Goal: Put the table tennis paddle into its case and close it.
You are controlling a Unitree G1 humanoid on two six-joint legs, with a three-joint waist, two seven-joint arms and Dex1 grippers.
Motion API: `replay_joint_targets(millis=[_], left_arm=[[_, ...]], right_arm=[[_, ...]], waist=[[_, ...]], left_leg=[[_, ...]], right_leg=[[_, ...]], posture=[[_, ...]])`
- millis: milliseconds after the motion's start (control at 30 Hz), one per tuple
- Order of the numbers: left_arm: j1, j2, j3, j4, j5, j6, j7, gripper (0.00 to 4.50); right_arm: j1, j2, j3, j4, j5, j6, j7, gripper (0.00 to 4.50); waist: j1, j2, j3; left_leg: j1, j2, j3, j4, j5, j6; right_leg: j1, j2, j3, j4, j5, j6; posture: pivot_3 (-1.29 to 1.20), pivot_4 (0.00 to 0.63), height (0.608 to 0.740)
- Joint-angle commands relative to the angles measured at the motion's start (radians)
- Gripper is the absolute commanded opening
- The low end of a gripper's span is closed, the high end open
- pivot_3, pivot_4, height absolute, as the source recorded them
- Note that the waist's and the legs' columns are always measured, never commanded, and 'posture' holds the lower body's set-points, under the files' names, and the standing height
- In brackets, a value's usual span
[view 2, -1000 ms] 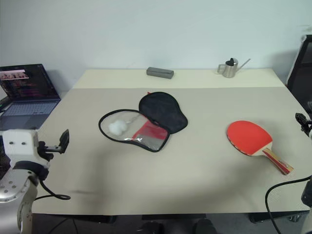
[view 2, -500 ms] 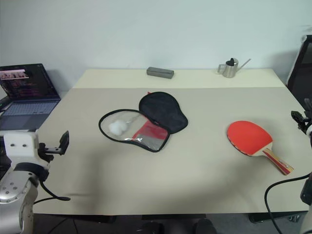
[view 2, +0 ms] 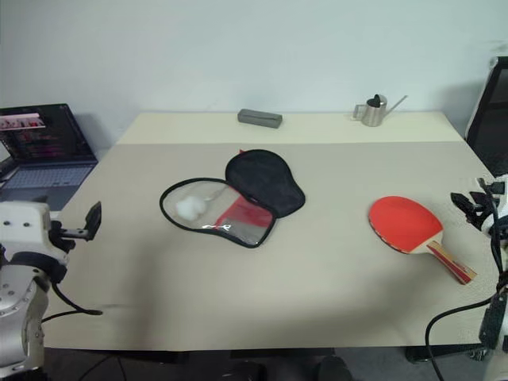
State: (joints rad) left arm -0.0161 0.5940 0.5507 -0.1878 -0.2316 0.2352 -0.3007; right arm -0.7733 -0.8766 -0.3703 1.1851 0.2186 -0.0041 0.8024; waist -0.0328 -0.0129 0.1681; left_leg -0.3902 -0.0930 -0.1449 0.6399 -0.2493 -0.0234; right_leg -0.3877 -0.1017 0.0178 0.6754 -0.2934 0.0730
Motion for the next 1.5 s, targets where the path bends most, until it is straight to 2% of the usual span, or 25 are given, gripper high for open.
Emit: replay_joint_targets(millis=[33, 167, 400, 667, 900, 1133, 1267, 1333, 1500], left_arm=[[-0.049, 0.014, 0.013, -0.006, -0.061, -0.016, -0.043, 4.5], [-0.113, 0.05, -0.001, 0.053, -0.075, -0.027, -0.094, 4.5], [-0.209, 0.084, -0.074, 0.123, -0.112, -0.024, -0.225, 4.5], [-0.296, 0.066, -0.129, 0.185, -0.105, -0.038, -0.254, 4.5], [-0.334, 0.057, -0.168, 0.217, -0.111, -0.05, -0.275, 4.5], [-0.351, 0.087, -0.193, 0.212, -0.159, -0.009, -0.379, 4.5], [-0.365, 0.106, -0.195, 0.207, -0.206, 0.056, -0.428, 4.5], [-0.358, 0.12, -0.2, 0.193, -0.242, 0.107, -0.461, 4.5], [-0.313, 0.179, -0.201, 0.145, -0.352, 0.272, -0.574, 4.5]], right_arm=[[0.004, 0.009, 0.004, -0.075, 0.013, -0.015, 0.028, 2.51], [-0.007, 0.039, 0.009, -0.147, 0.035, 0.011, 0.072, 2.51], [0.063, 0.056, 0.065, -0.458, 0.115, 0.233, 0.269, 2.51], [0.075, 0.107, 0.115, -0.749, 0.195, 0.409, 0.298, 2.51], [0.043, 0.193, 0.2, -0.831, 0.2, 0.459, 0.289, 2.51], [-0.051, 0.3, 0.279, -0.732, 0.134, 0.435, 0.202, 2.51], [-0.09, 0.345, 0.319, -0.692, 0.108, 0.466, 0.189, 3.68], [-0.114, 0.369, 0.337, -0.661, 0.089, 0.473, 0.162, 4.46], [-0.171, 0.435, 0.363, -0.596, 0.062, 0.497, 0.112, 4.46]], waist=[[0.001, 0.0, 0.0], [0.001, 0.0, 0.0], [0.001, 0.0, 0.0], [-0.001, 0.0, 0.0], [0.0, 0.0, 0.0], [-0.001, 0.0, 0.0], [-0.001, 0.0, 0.0], [-0.002, 0.0, 0.0], [-0.011, 0.0, 0.0]], left_leg=[[0.0, 0.0, 0.0, 0.0, 0.0, 0.0], [0.0, 0.0, -0.001, 0.001, 0.0, 0.0], [0.0, 0.0, -0.005, 0.001, 0.0, -0.001], [-0.001, 0.0, -0.009, 0.003, -0.001, -0.001], [-0.001, 0.0, -0.01, 0.003, -0.001, -0.001], [-0.001, 0.0, -0.01, 0.003, 0.001, -0.004], [-0.002, 0.0, -0.011, 0.003, 0.001, -0.004], [-0.002, 0.0, -0.011, 0.003, 0.001, -0.004], [-0.002, 0.0, -0.011, 0.003, 0.001, -0.005]], right_leg=[[0.0, 0.0, 0.0, 0.0, 0.0, 0.0], [0.0, 0.0, 0.0, 0.001, 0.0, 0.0], [0.0, 0.0, -0.001, 0.001, 0.0, 0.0], [-0.001, 0.0, -0.001, 0.002, 0.0, 0.0], [-0.001, 0.0, -0.001, 0.003, 0.0, 0.0], [-0.002, 0.0, -0.001, 0.003, 0.0, 0.0], [-0.002, 0.001, -0.002, 0.003, 0.0, 0.0], [-0.002, 0.001, -0.002, 0.003, 0.0, 0.0], [-0.004, 0.001, -0.002, 0.003, 0.0, 0.0]], posture=[[0.0, 0.15, 0.74], [0.0, 0.15, 0.74], [0.0, 0.15, 0.74], [0.0, 0.15, 0.74], [0.0, 0.15, 0.74], [0.0, 0.15, 0.74], [0.0, 0.15, 0.74], [0.0, 0.15, 0.74], [0.0, 0.15, 0.74]])
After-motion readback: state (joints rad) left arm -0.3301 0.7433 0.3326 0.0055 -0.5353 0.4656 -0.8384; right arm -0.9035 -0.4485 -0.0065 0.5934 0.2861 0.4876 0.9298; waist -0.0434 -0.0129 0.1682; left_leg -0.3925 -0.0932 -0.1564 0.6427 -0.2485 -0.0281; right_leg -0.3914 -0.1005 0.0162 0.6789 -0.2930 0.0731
